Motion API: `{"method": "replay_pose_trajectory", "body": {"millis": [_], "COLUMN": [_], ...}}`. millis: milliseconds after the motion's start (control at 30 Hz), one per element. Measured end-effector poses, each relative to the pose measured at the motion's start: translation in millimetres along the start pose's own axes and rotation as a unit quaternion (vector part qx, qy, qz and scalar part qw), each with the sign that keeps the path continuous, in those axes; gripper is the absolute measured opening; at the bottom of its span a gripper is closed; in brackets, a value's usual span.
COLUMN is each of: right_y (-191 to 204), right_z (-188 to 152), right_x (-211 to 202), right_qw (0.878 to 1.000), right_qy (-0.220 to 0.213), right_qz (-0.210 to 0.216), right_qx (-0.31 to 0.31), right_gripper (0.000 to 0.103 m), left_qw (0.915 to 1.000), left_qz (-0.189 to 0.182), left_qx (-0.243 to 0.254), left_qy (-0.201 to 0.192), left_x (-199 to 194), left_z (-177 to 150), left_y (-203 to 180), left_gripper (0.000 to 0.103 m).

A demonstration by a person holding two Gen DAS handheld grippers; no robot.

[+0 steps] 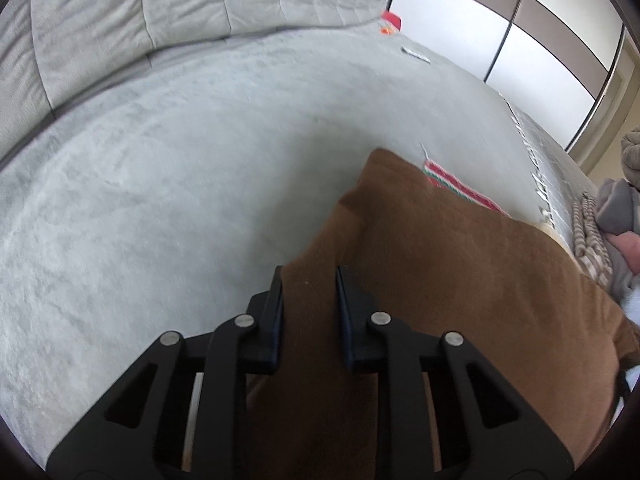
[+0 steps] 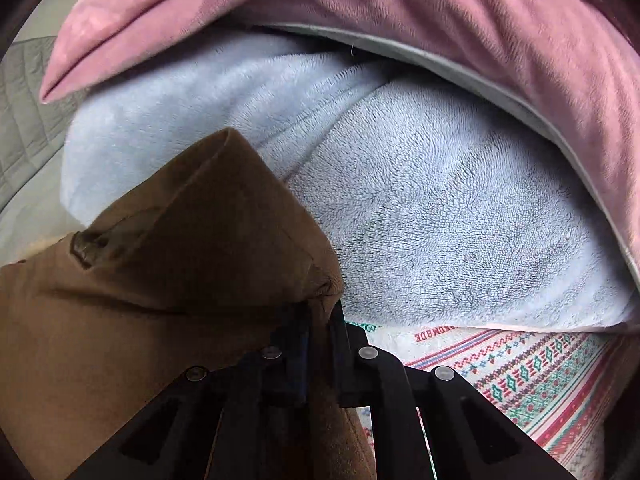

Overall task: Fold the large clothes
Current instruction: 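Lower the folded hem onto the coat and open both grippers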

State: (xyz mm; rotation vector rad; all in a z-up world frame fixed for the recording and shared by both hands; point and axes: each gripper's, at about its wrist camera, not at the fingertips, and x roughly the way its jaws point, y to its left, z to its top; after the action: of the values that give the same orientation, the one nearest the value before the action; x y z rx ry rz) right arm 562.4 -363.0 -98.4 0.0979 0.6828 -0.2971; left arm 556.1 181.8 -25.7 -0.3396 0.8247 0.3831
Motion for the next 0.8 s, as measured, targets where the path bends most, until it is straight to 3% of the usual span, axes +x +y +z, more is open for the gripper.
{"method": "replay_pose_trajectory", "body": {"millis": [100, 167, 233, 333, 400, 467, 500, 600, 700, 800], "right_y": [6.1, 11.8, 9.4, -19.3, -43.9, -68.0, -80.9, -114.8, -148.2, -147.5], "right_z": [-8.4, -7.4, -1.6, 1.2, -11.6, -38.5, -54.0, -108.2, -164.9, -199.6], "right_x": [21.2, 28.4, 19.4, -29.5, -72.0, -106.4, -115.1, -134.7, -136.5, -140.7], "right_qw": [1.000, 0.998, 0.997, 0.998, 0.996, 0.992, 0.989, 0.970, 0.932, 0.906], "right_qy": [0.020, 0.049, 0.061, 0.044, 0.029, 0.048, 0.060, 0.125, 0.199, 0.220], "right_qz": [-0.009, -0.017, -0.023, 0.038, 0.076, 0.105, 0.121, 0.167, 0.206, 0.243], "right_qx": [-0.005, -0.023, -0.035, 0.002, 0.030, 0.045, 0.052, 0.122, 0.223, 0.267], "right_gripper": [0.010, 0.018, 0.038, 0.063, 0.070, 0.073, 0.073, 0.073, 0.073, 0.073], "left_qw": [0.9999, 0.9998, 0.9981, 0.9930, 0.9855, 0.9796, 0.9789, 0.9777, 0.9661, 0.9541], "left_qz": [0.005, -0.011, -0.050, -0.080, -0.108, -0.134, -0.139, -0.131, -0.155, -0.183], "left_qx": [-0.003, -0.012, -0.036, -0.085, -0.126, -0.148, -0.150, -0.159, -0.189, -0.214], "left_qy": [-0.013, -0.013, 0.000, -0.017, -0.037, -0.020, -0.009, 0.042, 0.083, 0.101], "left_x": [9.1, 7.2, -6.8, -49.2, -90.8, -124.4, -132.6, -156.0, -169.8, -177.2], "left_z": [-5.9, -4.7, 3.6, 7.6, 3.1, -13.7, -21.7, -57.0, -87.7, -118.4], "left_y": [0.4, 6.2, 22.6, 54.9, 85.9, 111.1, 117.6, 130.8, 132.1, 123.7], "left_gripper": [0.027, 0.030, 0.032, 0.033, 0.040, 0.054, 0.054, 0.054, 0.055, 0.063]}}
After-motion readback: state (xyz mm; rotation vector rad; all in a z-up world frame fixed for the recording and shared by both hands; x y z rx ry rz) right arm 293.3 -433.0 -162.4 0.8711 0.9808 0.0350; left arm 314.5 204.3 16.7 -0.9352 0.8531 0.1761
